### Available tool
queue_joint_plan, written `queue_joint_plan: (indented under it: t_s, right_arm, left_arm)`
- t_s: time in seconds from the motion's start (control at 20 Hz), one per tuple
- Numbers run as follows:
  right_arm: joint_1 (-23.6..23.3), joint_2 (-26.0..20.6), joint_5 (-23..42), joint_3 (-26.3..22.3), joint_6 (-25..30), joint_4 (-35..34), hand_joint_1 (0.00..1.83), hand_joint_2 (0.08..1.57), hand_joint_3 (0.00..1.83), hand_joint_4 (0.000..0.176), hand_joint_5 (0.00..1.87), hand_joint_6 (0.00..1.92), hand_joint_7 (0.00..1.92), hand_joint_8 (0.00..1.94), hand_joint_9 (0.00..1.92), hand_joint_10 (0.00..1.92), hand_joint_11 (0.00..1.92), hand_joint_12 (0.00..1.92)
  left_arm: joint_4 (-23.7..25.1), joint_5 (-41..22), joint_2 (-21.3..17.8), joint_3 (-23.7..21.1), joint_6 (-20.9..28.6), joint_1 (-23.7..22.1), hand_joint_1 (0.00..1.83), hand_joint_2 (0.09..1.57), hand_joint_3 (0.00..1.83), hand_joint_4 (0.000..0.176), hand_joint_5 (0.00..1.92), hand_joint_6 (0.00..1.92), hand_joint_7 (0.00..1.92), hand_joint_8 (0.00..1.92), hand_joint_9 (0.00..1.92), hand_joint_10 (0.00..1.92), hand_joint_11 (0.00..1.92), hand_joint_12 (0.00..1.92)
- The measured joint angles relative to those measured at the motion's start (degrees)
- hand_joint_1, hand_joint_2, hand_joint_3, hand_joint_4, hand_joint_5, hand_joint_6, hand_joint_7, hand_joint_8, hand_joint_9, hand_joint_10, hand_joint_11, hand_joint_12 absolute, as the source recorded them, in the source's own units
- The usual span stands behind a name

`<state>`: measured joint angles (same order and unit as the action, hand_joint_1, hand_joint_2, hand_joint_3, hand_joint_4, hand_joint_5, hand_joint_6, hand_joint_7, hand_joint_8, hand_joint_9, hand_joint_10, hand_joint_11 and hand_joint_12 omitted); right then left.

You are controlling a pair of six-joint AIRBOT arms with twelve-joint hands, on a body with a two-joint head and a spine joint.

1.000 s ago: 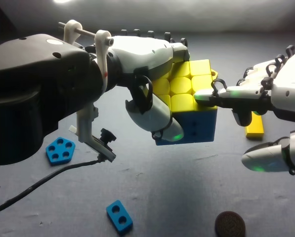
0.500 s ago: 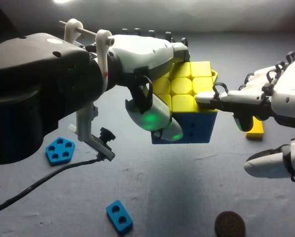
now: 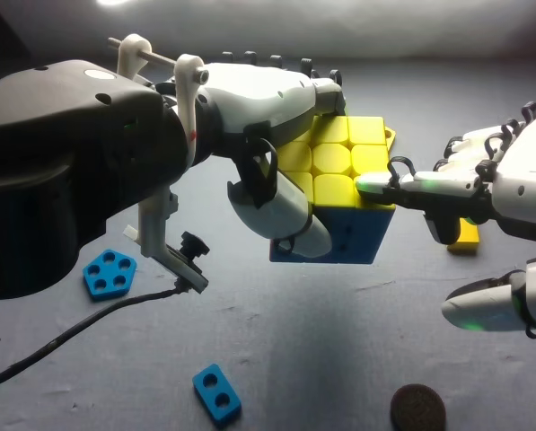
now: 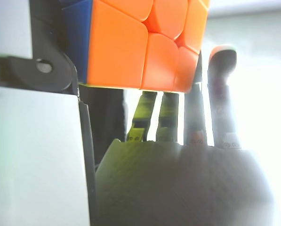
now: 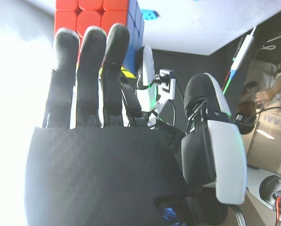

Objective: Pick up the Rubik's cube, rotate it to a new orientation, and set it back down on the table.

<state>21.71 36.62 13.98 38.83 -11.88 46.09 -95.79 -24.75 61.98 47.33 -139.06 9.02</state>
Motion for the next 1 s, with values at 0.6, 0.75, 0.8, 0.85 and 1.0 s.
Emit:
queue_joint_plan:
  t_s: [0.6, 0.75, 0.8, 0.85, 1.0]
  right_arm:
    - [1.4, 0.0, 0.3, -0.3, 0.0, -0.2, 0.23, 1.24, 0.0, 0.0, 0.1, 0.02, 0.42, 1.14, 0.36, 1.7, 0.27, 1.92]
    - [2.5, 0.0, -0.5, -0.8, -0.2, 0.4, 0.21, 1.24, 0.0, 0.0, 0.09, 0.01, 0.41, 1.14, 0.36, 1.7, 0.28, 1.92]
    - [2.6, 0.0, -0.7, -0.9, -0.2, 0.5, 0.21, 1.24, 0.0, 0.0, 0.09, 0.01, 0.41, 1.14, 0.37, 1.7, 0.28, 1.92]
    - [2.6, 0.0, -0.6, -0.8, -0.2, 0.4, 0.24, 1.23, 0.0, 0.0, 0.11, 0.01, 0.43, 1.14, 0.39, 1.69, 0.29, 1.92]
    - [2.6, 0.0, -0.6, -0.8, -0.2, 0.3, 0.22, 1.23, 0.0, 0.0, 0.09, 0.01, 0.42, 1.13, 0.36, 1.69, 0.25, 1.92]
  left_arm:
    - [0.2, 0.0, 0.0, 0.0, -0.1, 0.0, 1.0, 1.43, 0.01, 0.015, 0.46, 1.74, 0.47, 1.88, 0.37, 1.92, 0.38, 1.92]
    - [0.2, 0.0, 0.0, 0.0, 0.3, -0.2, 1.02, 1.41, 0.0, 0.017, 0.48, 1.7, 0.5, 1.84, 0.41, 1.92, 0.41, 1.92]
    - [0.2, 0.0, 0.0, 0.0, 0.3, -0.2, 1.03, 1.4, 0.0, 0.015, 0.5, 1.69, 0.51, 1.82, 0.41, 1.92, 0.42, 1.92]
    - [0.2, 0.0, 0.0, 0.0, 0.3, -0.3, 1.0, 1.43, 0.01, 0.018, 0.46, 1.74, 0.47, 1.87, 0.39, 1.92, 0.42, 1.92]
    - [0.2, -0.1, 0.0, 0.0, 0.3, -0.3, 1.01, 1.42, 0.0, 0.013, 0.47, 1.72, 0.48, 1.87, 0.39, 1.92, 0.42, 1.92]
